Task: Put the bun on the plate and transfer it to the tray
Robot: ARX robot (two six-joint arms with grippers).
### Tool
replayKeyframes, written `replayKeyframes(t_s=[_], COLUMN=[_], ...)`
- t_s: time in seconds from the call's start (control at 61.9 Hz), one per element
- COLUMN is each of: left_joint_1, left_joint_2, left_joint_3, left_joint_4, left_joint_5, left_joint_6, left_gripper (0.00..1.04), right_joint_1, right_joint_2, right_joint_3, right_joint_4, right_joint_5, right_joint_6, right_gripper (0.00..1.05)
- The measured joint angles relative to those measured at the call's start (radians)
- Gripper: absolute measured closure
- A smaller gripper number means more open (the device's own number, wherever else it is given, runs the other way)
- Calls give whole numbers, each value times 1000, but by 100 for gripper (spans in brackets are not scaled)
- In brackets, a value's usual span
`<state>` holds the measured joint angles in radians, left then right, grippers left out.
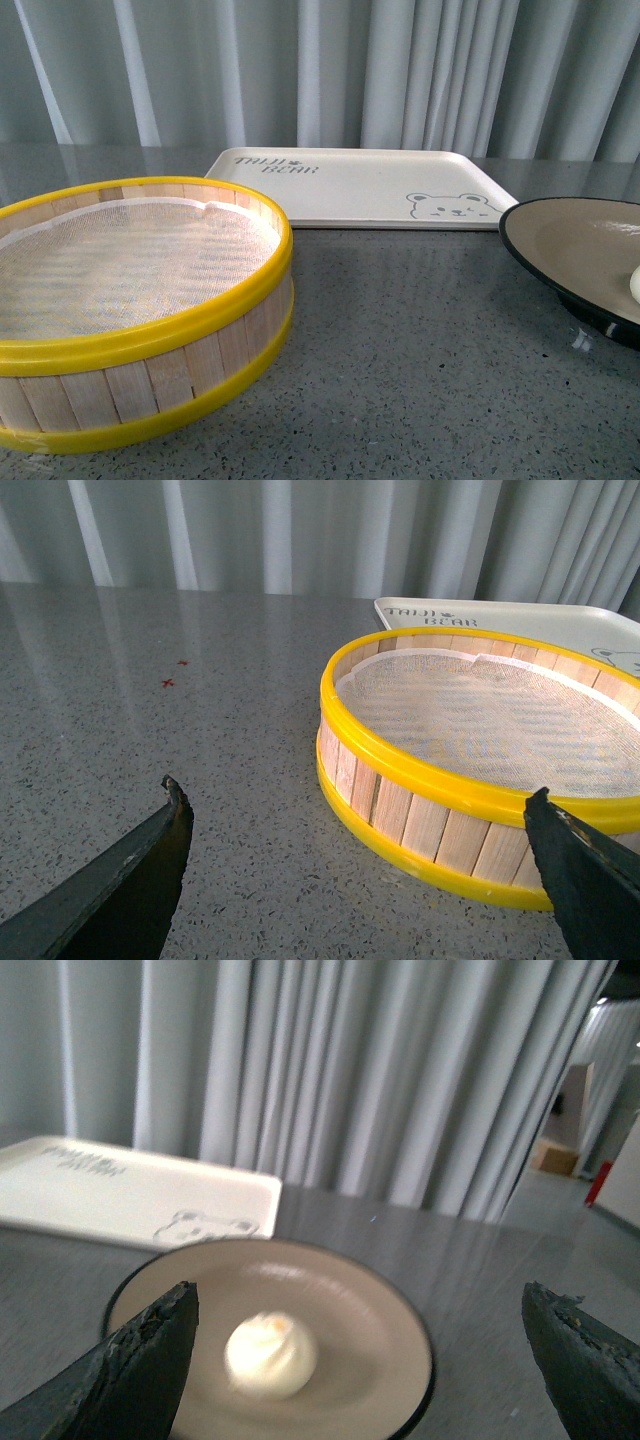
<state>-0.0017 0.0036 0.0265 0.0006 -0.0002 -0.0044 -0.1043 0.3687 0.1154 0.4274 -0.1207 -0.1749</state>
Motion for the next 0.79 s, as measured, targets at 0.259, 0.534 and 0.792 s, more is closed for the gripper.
replayKeyframes(t_s=[0.259,0.534,0.792], left_joint_1=[0,0,0], left_joint_2=[0,0,0], left_joint_3=[0,0,0], left_joint_4=[0,0,0], left_joint_5=[0,0,0], left_joint_6=[0,0,0], left_gripper=[7,7,7], right_joint_1=[-383,-484,-444], right_joint_2=[610,827,928], right_joint_3=[256,357,378], right_joint_4=[82,-79,-82], right_joint_5=[-267,-423,-438], right_joint_6=[378,862,1040], right_gripper=[9,9,9])
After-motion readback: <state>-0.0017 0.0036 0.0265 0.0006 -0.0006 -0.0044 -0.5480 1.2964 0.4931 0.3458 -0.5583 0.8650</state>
